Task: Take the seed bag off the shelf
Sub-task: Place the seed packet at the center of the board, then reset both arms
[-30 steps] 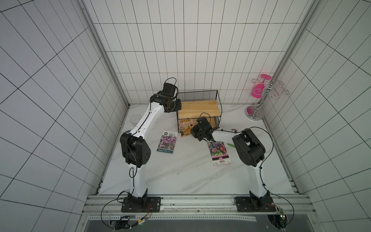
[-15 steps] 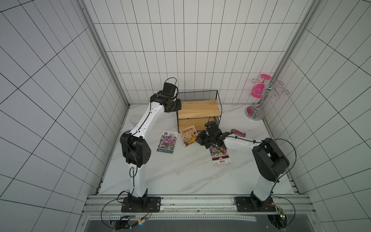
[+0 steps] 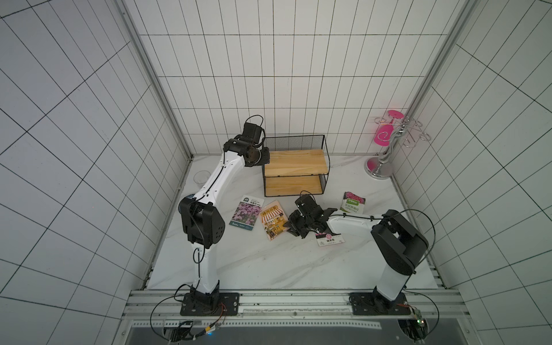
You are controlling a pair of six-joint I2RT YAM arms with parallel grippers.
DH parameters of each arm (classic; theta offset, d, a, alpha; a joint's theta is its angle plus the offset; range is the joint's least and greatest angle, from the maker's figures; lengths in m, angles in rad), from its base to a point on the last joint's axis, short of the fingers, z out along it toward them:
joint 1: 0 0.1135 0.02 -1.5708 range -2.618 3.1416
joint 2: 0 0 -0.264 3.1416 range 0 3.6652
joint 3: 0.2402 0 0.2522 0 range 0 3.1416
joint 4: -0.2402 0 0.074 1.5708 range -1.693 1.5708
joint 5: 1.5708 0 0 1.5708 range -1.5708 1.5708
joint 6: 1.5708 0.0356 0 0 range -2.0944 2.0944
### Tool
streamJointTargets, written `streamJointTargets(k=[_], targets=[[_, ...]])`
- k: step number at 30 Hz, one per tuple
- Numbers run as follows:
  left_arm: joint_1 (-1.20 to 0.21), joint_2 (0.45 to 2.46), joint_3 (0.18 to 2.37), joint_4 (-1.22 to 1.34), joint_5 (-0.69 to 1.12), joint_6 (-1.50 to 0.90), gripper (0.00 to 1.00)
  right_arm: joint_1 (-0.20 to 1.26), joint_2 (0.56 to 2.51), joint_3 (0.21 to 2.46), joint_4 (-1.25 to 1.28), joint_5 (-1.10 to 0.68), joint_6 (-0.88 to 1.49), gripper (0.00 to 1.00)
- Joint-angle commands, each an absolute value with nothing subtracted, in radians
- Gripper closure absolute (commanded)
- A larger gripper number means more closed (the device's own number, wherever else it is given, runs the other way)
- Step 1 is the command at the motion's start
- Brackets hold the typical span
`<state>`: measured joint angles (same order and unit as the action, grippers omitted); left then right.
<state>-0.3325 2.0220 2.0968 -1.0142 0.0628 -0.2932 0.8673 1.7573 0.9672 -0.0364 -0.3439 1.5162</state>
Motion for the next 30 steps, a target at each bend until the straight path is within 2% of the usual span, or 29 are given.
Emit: streamJointTargets(k=[1,2,4,5,10,18,26,30], targets=[[-0.331,2.076,2.027,-1.136,0.004,-0.27,0.73,0.868,1.669,0.949,-0.118,-0.323,1.492,0.16],[-0.332,2.07,2.019,-1.136,-0.002,-0.271,0.6,0.867,1.645,0.949,-0.141,-0.313,1.482,0.0],[-0.336,2.052,2.004,-1.131,-0.028,-0.272,0.29,0.86,1.597,0.949,-0.194,-0.293,1.459,0.01],[-0.339,2.042,1.997,-1.131,-0.042,-0.27,0.02,0.855,1.567,0.947,-0.225,-0.279,1.445,0.02],[-0.342,1.998,1.974,-1.128,-0.126,-0.276,0.01,0.782,1.405,0.907,-0.33,-0.236,1.396,0.01],[-0.339,1.873,1.949,-1.117,-0.199,-0.27,0.01,0.522,1.207,0.913,-0.533,-0.246,1.225,0.01],[-0.315,1.651,1.814,-0.942,-0.163,-0.258,0.01,0.322,1.255,1.036,-0.637,-0.299,0.972,0.02],[-0.211,1.501,1.665,-0.853,-0.074,-0.309,0.01,0.21,1.33,1.147,-0.712,-0.253,0.79,0.01]])
